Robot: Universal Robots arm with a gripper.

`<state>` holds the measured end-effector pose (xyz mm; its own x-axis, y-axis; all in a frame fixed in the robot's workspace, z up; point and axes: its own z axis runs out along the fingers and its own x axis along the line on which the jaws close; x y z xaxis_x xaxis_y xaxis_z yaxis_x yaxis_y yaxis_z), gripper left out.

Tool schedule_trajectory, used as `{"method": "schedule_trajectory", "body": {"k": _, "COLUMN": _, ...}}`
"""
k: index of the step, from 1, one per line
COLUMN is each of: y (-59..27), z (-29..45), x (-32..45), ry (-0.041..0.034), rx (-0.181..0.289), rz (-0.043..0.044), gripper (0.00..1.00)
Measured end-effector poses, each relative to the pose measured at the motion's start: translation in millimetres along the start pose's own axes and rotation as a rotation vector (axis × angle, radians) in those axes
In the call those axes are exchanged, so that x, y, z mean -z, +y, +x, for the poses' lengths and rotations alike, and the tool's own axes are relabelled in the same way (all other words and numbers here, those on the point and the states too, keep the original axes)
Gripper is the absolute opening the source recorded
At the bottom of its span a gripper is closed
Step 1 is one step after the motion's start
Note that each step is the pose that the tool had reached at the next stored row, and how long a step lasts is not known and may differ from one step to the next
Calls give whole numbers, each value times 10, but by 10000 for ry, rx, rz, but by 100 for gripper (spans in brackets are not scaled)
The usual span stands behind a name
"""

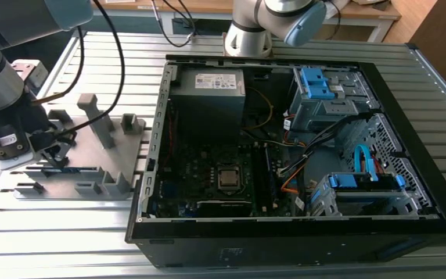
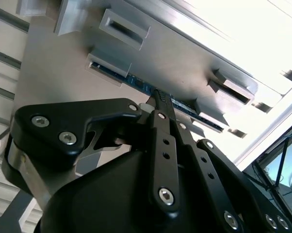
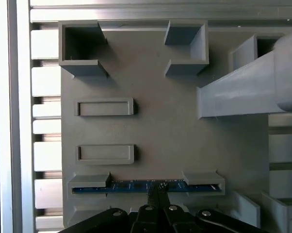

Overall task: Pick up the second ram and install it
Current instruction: 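Pick up the second ram and move it above second insertion slot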

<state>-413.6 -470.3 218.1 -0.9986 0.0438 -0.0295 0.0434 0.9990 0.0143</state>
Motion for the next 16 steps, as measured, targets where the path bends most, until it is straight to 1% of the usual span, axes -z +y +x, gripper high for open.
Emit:
{"method": "schedule_trajectory", "body": {"k": 9, "y": 0, "z": 0, "x": 0, "ry": 20, "rx": 1395, "rz": -41, "gripper": 10}}
{"method": "schedule_trajectory", "body": {"k": 12, "y": 0, "z": 0, "x": 0, "ry": 26, "rx": 1764, "rz": -52, "gripper": 10}}
{"method": "schedule_trajectory", "body": {"k": 16, "y": 0, "z": 0, "x": 0, "ry": 30, "rx": 2124, "rz": -63, "gripper": 10}}
